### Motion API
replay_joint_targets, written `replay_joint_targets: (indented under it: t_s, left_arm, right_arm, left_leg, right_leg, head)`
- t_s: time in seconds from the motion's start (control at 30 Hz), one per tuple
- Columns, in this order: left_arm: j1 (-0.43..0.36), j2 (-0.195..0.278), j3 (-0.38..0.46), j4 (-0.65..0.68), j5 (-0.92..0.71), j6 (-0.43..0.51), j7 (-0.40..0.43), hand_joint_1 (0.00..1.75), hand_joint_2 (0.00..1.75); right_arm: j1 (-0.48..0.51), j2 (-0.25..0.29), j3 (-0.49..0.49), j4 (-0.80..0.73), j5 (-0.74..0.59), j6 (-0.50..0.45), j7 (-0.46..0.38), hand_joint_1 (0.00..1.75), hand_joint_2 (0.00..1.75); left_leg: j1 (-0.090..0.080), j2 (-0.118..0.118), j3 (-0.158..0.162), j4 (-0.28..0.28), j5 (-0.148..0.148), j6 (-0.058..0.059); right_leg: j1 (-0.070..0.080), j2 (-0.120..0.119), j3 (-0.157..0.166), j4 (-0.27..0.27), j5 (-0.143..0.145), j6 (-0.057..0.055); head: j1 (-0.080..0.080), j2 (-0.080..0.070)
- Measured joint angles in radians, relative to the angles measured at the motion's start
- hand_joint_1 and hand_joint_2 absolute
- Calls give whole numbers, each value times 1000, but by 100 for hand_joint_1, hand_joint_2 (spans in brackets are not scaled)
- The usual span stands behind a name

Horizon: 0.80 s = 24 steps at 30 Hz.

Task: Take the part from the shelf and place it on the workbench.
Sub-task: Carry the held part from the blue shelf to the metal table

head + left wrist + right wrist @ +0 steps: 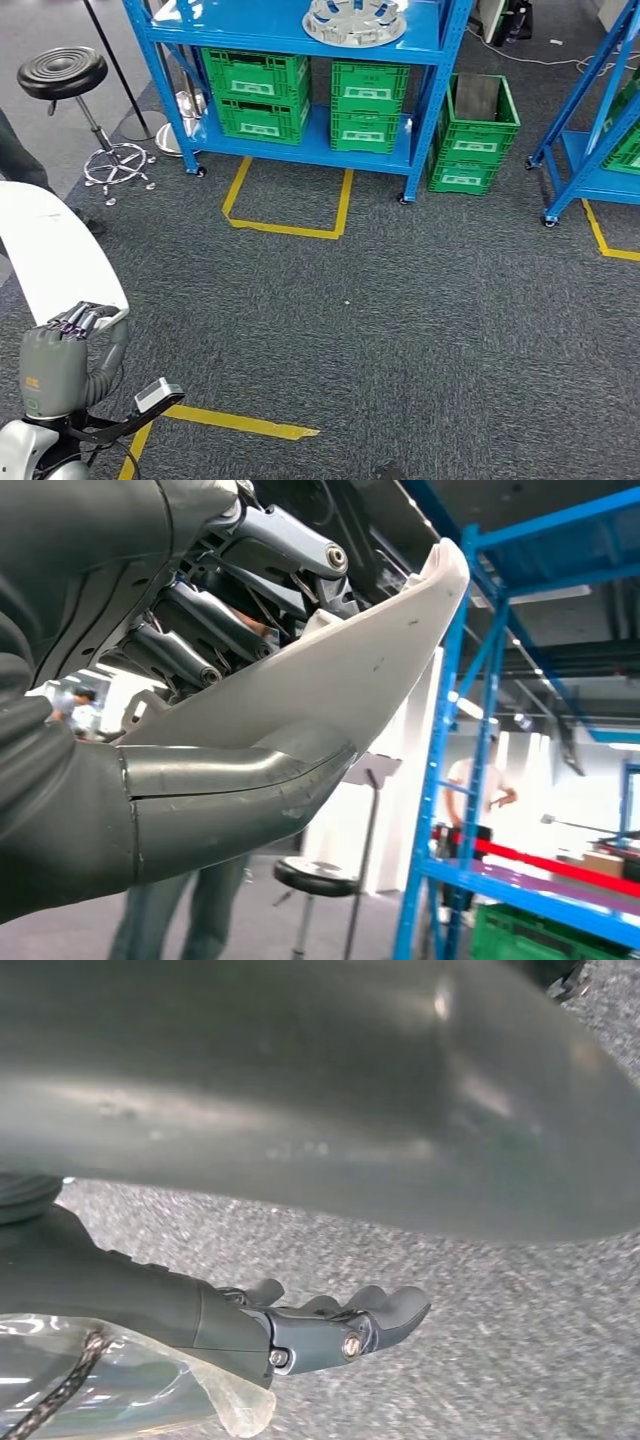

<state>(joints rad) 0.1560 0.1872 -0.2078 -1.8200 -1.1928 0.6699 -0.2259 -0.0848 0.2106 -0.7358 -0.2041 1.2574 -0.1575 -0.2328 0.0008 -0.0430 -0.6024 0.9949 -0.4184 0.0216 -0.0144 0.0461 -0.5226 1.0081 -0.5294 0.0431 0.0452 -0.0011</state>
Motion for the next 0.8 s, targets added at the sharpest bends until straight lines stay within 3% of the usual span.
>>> replay_joint_targets:
  t_s: [0.03,0.1,0.17,0.2,0.3,0.33,0.37,0.4,0.43,0.5,0.57,0.63,0.7,0.77,0.8]
  left_arm:
    - [0,0,0,0,0,0,0,175,175]
    - [1,0,0,0,0,0,0,175,175]
    - [2,0,1,-1,0,0,0,175,175]
    - [2,1,1,-1,0,0,0,175,175]
    - [2,1,1,-1,0,0,0,175,175]
    - [3,1,1,-1,0,0,0,175,175]
    - [4,1,1,-1,0,0,0,175,175]
    - [4,1,2,-1,0,0,0,175,175]
    - [4,1,2,-1,0,0,0,175,175]
    - [2,1,2,-2,0,0,0,175,175]
    - [1,1,2,-3,0,0,1,175,175]
    - [4,1,2,-3,0,0,1,175,175]
    - [3,1,3,-5,0,1,1,175,175]
    - [2,1,3,-6,0,1,1,175,175]
    - [2,1,3,-6,0,1,1,175,175]
  right_arm:
    - [0,0,0,0,-1,1,0,0,0]
    - [0,0,1,0,-2,1,-1,0,0]
    - [-1,0,2,0,-3,2,-2,0,0]
    - [-1,1,2,0,-3,2,-2,0,0]
    - [1,1,3,0,-3,3,-3,0,0]
    - [1,1,3,0,-3,3,-3,0,0]
    - [1,1,3,0,-3,3,-3,0,0]
    - [1,1,3,0,-3,3,-3,0,0]
    - [0,1,3,0,-3,3,-3,0,0]
    - [0,1,3,0,-3,3,-4,0,0]
    - [-2,1,3,0,-3,2,-5,0,0]
    - [-4,1,4,0,-4,2,-6,0,0]
    - [-6,1,4,0,-4,2,-6,0,0]
    - [-4,1,4,0,-4,3,-7,0,0]
    - [-2,1,4,0,-4,3,-7,0,0]
  left_leg:
    - [0,-8,-3,2,2,-7]
    - [3,-24,-8,1,8,-21]
    - [6,-15,-18,20,-6,-32]
    - [7,-2,-34,56,-32,-37]
    - [11,30,-111,252,-135,-51]
    - [12,33,-124,291,-147,-53]
    - [13,34,-119,291,-139,-54]
    - [13,39,-94,250,-113,-53]
    - [13,52,-56,181,-79,-51]
    - [5,92,10,54,-39,-43]
    - [-2,108,24,15,-39,-31]
    - [-1,87,18,13,-37,-17]
    - [3,66,17,9,-33,-3]
    - [4,46,15,8,-30,5]
    - [3,35,13,8,-29,8]
  right_leg:
    - [1,7,11,-23,2,-6]
    - [4,-7,14,-27,4,-21]
    - [3,-26,19,-31,13,-36]
    - [1,-36,21,-33,17,-42]
    - [2,-67,17,-32,19,-46]
    - [3,-78,16,-31,18,-46]
    - [3,-89,16,-31,17,-45]
    - [3,-99,17,-31,16,-44]
    - [3,-109,20,-30,13,-42]
    - [9,-127,23,-28,7,-34]
    - [15,-144,23,-25,2,-26]
    - [15,-156,23,-23,-5,-17]
    - [11,-122,4,20,-39,-7]
    - [10,-69,-56,144,-103,-4]
    - [10,-57,-92,216,-129,-4]
  head:
    - [0,0]
    - [0,0]
    - [-2,0]
    - [-5,0]
    - [-10,0]
    - [-10,0]
    - [-10,0]
    - [-10,0]
    - [-10,0]
    - [-11,0]
    - [-11,0]
    - [-11,0]
    - [-7,0]
    - [-3,0]
    - [-3,0]
